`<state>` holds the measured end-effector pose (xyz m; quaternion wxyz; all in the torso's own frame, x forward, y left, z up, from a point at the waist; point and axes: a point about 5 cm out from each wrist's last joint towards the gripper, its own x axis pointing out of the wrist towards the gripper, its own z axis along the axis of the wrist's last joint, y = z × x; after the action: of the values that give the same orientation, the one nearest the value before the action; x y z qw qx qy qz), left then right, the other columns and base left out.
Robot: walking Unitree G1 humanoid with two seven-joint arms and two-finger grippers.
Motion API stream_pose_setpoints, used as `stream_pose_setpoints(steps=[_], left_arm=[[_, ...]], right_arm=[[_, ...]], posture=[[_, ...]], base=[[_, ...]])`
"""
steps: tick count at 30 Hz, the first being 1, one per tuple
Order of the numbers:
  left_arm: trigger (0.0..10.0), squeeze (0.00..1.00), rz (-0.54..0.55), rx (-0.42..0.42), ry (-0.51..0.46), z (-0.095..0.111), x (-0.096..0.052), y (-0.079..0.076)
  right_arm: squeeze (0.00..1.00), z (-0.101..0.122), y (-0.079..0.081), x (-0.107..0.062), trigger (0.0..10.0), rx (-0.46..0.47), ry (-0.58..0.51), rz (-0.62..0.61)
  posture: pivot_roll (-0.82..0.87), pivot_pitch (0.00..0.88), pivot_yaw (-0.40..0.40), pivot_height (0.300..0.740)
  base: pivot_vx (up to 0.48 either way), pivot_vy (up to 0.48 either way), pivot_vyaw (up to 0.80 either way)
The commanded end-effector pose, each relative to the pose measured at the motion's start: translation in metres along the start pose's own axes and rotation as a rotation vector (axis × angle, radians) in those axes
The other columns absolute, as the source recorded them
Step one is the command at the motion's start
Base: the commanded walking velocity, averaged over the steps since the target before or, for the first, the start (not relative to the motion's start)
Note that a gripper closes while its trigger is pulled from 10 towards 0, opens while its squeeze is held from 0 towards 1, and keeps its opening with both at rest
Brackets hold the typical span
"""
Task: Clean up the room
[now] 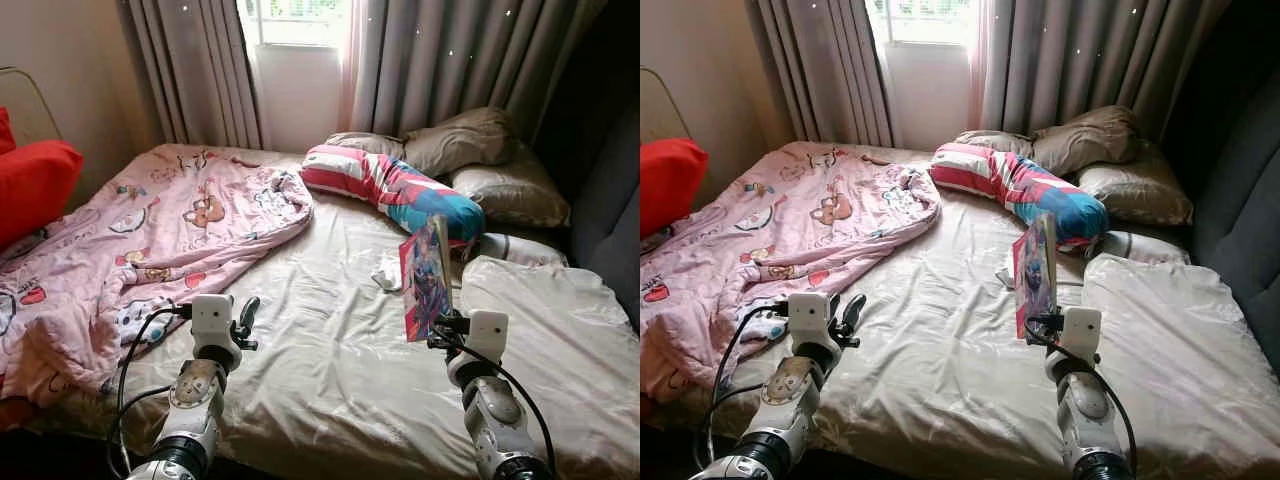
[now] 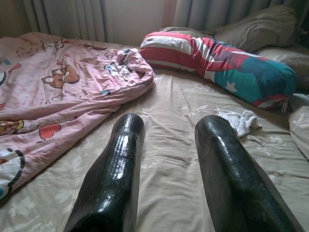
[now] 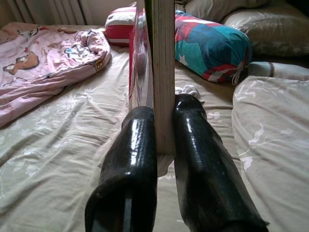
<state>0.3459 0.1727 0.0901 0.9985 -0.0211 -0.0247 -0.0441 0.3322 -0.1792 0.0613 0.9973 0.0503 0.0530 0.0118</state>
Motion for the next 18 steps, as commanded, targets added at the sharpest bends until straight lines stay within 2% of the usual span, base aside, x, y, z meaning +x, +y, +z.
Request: stream_pose_setpoints(steps=[1,18], left_arm=[[10.0,0.00,0.005,-0.007,0.022,-0.0033,-0.0013,0.0017],[10.0,0.00,-0.005,0.003,0.018,-0.0020,-0.0002,0.0000]], right_arm=[[0.00,0.0048,0.0006,0.0016,10.0,-0.007,-0.022,0.008],[0.00,0.0034,-0.0005,0.0013,10.0,0.004,-0.013,-0.002]], posture=[[-0.08,0.020,-0.015,0.740],[-0.08,0.033,-0.015,0.740]], base=[[0.274,0.000,0.00],[0.290,0.000,0.00]])
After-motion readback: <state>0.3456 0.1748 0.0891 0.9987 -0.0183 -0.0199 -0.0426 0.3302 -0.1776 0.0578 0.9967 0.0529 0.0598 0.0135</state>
